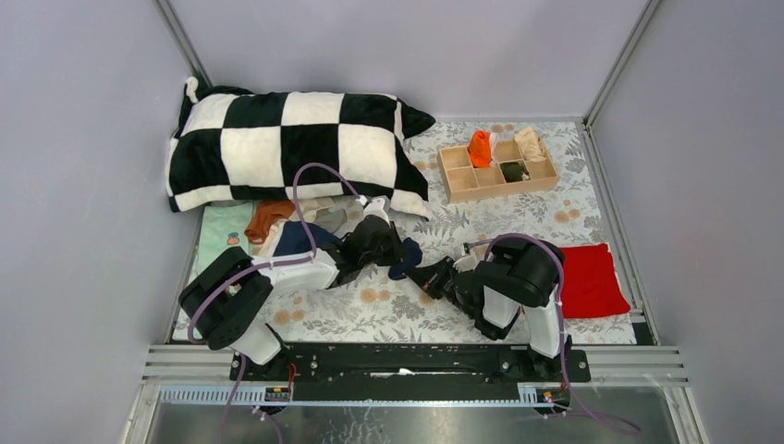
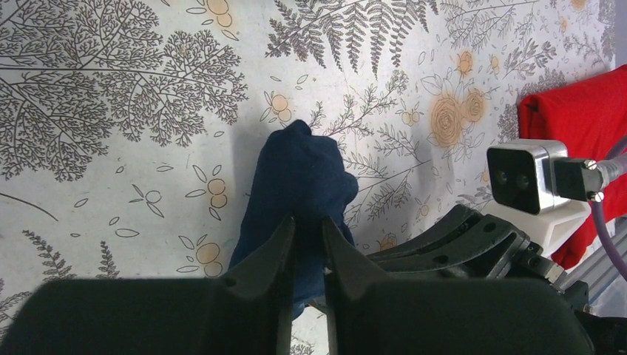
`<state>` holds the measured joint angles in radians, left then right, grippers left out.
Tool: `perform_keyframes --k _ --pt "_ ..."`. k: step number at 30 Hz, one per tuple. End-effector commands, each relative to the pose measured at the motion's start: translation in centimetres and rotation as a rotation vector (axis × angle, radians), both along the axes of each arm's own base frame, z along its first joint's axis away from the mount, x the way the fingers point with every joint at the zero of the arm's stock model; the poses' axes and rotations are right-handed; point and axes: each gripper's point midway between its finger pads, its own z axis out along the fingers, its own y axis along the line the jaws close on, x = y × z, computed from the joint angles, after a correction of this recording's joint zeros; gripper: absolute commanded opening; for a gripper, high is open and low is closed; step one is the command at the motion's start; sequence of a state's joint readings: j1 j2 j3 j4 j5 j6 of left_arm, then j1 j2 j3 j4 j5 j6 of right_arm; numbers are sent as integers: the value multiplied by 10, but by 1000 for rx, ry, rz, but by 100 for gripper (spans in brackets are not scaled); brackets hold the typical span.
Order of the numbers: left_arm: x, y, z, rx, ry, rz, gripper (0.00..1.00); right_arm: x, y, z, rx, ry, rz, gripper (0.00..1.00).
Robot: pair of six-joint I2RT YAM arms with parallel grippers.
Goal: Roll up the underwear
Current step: Roll the underwear to the center of the board.
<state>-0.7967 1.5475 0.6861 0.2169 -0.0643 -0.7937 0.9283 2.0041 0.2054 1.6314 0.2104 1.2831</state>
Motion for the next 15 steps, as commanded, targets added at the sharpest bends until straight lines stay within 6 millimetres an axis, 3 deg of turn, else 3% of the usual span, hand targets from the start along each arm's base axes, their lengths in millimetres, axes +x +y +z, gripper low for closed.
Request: perform_keyframes --k 1,7,11,15 --pt "-12 17 -16 100 23 1 25 -12 -7 -28 -90 60 28 0" --pt "-11 36 14 102 -42 42 66 -26 -17 -30 -97 81 59 0" --pt "-21 29 23 46 -43 -23 71 -45 -9 -28 -92 94 173 0" --pt "-33 25 20 46 -9 -95 72 -61 -3 -24 -84 97 271 0"
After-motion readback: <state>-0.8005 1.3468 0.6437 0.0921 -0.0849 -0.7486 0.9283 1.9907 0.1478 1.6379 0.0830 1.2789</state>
